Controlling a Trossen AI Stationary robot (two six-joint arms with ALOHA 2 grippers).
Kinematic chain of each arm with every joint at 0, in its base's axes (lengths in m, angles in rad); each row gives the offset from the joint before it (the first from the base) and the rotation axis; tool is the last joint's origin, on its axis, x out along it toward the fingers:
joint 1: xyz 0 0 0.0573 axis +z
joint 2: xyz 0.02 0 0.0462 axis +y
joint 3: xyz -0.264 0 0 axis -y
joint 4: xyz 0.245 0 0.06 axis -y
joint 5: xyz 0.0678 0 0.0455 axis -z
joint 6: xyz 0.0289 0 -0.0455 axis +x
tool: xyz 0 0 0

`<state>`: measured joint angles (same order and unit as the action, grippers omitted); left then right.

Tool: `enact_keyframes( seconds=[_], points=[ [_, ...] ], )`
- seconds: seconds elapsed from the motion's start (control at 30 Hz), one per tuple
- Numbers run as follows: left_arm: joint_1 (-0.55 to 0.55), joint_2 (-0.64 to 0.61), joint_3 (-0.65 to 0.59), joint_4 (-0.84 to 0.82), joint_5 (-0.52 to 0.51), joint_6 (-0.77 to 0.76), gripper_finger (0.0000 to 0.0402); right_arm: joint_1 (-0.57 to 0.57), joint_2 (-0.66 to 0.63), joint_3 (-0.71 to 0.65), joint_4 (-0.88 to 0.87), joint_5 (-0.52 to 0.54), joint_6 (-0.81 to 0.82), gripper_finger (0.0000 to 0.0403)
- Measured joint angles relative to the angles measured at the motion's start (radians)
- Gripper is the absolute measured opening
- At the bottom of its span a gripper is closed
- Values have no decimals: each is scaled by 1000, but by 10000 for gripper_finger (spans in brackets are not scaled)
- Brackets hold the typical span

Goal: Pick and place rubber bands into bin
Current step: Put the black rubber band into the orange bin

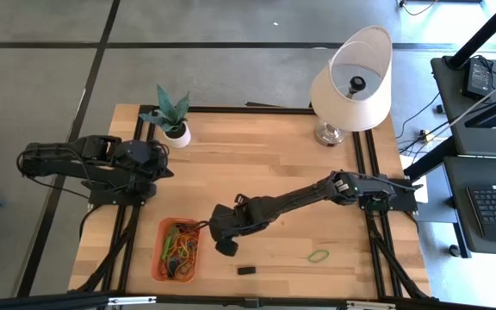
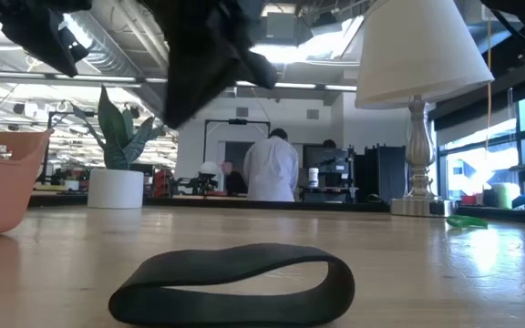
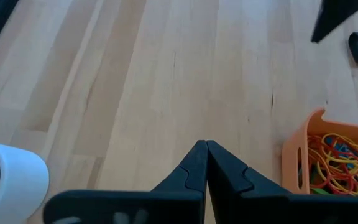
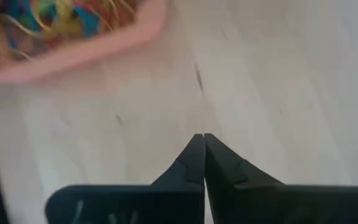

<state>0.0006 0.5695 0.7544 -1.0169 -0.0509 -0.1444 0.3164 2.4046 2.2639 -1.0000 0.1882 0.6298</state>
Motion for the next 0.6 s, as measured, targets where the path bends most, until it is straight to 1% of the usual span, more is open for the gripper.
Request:
enact_keyframes(
  seconds=[0.13,0.23,0.33,0.4,0.5,0.6],
  points=[
    [-4,58,0,22,2,-39,3,2,-3,-26,-43,2,-56,2],
    [-22,124,0,72,0,-55,3,4,-55,-143,-25,2,-88,1],
    [-53,196,0,148,-3,-77,3,10,-184,-381,91,2,-90,1],
    [-78,244,0,215,-20,-105,3,17,-307,-592,221,-3,-75,1],
    [-124,323,11,307,-60,-146,3,35,-533,-910,436,-5,-30,1],
    [-182,428,71,347,-110,-179,3,46,-759,-1195,631,-6,26,1]
  ],
)
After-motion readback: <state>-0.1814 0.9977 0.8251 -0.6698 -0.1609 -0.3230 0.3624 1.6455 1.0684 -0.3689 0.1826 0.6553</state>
